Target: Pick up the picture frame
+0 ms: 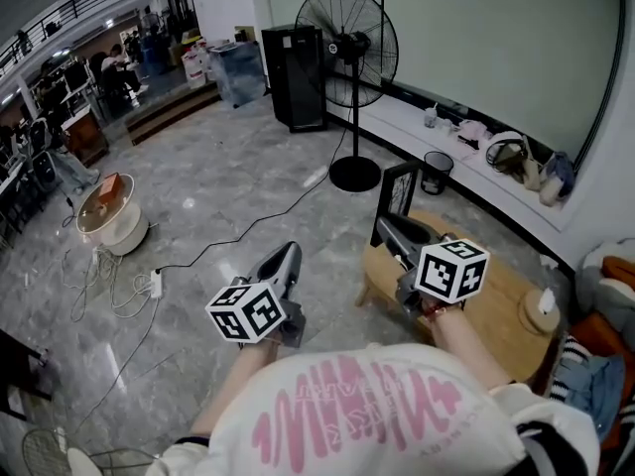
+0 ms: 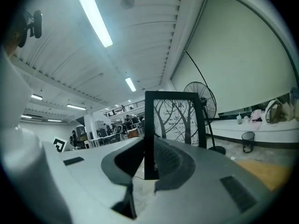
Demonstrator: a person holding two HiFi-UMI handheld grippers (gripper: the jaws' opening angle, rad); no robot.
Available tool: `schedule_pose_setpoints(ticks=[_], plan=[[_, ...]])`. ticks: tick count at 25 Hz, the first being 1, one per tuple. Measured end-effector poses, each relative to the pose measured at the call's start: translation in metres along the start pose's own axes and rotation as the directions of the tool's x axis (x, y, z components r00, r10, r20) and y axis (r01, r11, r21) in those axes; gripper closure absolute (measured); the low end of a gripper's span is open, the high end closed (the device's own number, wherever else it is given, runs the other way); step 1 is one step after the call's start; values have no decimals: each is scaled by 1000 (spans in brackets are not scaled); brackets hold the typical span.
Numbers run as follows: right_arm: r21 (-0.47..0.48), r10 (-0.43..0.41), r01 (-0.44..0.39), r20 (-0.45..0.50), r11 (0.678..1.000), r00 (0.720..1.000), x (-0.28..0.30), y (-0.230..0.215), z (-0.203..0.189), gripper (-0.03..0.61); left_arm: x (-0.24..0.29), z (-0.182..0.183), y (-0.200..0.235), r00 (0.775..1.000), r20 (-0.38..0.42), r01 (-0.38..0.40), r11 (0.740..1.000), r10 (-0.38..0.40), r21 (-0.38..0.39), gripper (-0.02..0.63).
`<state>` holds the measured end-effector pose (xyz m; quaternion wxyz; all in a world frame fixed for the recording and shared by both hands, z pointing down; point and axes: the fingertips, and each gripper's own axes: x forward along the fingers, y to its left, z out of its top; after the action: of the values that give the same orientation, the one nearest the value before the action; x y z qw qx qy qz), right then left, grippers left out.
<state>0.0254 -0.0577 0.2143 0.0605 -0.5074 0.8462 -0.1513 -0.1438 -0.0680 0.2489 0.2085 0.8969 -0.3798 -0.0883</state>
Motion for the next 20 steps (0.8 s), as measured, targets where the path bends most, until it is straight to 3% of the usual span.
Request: schedule_pose_setpoints(ticks=[9,20], plan=[[51,-30,29,17,998,999,-13,11,-4,509,-7,11,-10,999,-1,32,999,-32,35,611],[70,-108,110,-32,991,994,-42,-8,-30,509,-10,-24,-17,998,-47,43,999,-42,6,611]])
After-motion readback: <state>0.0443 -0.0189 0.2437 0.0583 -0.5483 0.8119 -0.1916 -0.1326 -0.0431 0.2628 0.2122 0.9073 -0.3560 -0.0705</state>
